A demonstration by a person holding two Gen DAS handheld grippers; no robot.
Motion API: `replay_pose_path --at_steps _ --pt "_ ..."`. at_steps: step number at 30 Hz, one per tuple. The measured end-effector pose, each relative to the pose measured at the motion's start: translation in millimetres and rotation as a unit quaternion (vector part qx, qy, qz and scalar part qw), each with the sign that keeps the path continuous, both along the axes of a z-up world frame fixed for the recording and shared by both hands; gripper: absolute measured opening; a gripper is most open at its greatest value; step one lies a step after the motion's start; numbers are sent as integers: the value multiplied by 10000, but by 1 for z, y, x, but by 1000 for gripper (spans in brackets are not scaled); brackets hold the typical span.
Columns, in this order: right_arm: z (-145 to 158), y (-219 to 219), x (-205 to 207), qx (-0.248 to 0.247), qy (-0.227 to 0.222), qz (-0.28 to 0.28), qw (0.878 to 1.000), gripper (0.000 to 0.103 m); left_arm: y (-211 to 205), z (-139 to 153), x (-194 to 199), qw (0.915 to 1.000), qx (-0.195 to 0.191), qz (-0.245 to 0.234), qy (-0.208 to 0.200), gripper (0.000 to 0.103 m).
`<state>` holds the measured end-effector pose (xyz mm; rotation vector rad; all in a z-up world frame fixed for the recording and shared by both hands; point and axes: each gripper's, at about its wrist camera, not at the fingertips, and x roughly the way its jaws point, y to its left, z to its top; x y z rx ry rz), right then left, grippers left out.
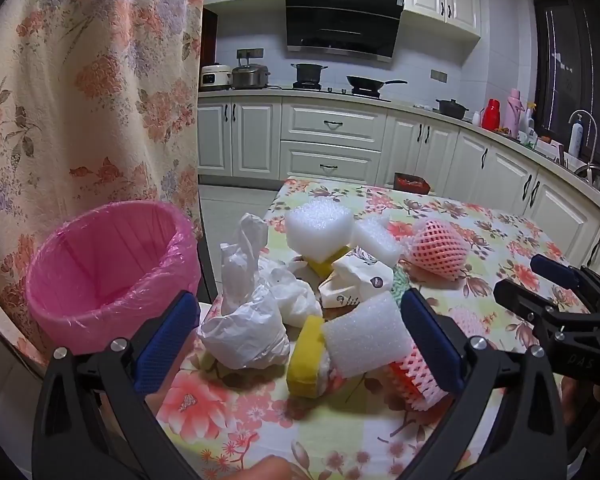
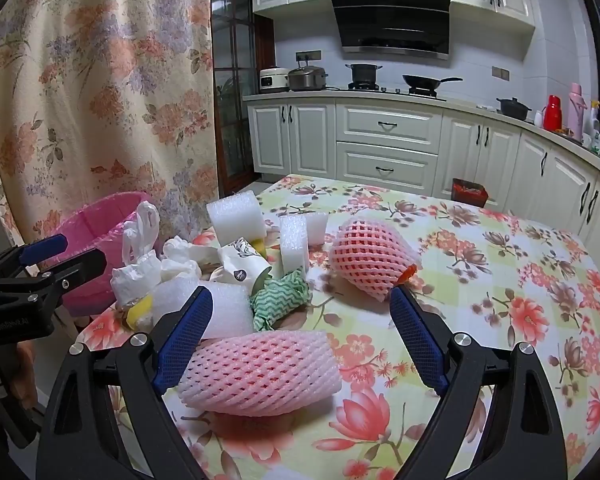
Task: Collect trash
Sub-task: 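Grasp the pink foam fruit net with the right gripper while the left gripper grasps a white foam block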
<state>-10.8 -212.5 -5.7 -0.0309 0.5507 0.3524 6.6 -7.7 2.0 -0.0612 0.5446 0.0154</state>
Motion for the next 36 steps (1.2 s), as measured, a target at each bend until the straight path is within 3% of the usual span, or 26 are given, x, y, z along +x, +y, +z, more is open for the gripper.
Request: replay_pose_path --at_steps 14,25,28,32,36 --pt "-30 14 0 -206 311 145 9992 85 5 -11 3 9999 -25 -1 120 99" --pt "-67 22 13 -314 935 270 9948 85 6 -21 12 9997 -100 -74 194 99" --pt "-74 23 18 -310 1094 311 9930 78 4 -23 15 9996 -114 -96 231 99" --pt "-79 25 18 -290 1173 478 9915 55 1 -27 20 9993 -156 -179 302 99" --pt "-77 26 18 -346 1086 528 9921 47 -5 -33 25 9987 -189 -289 385 99"
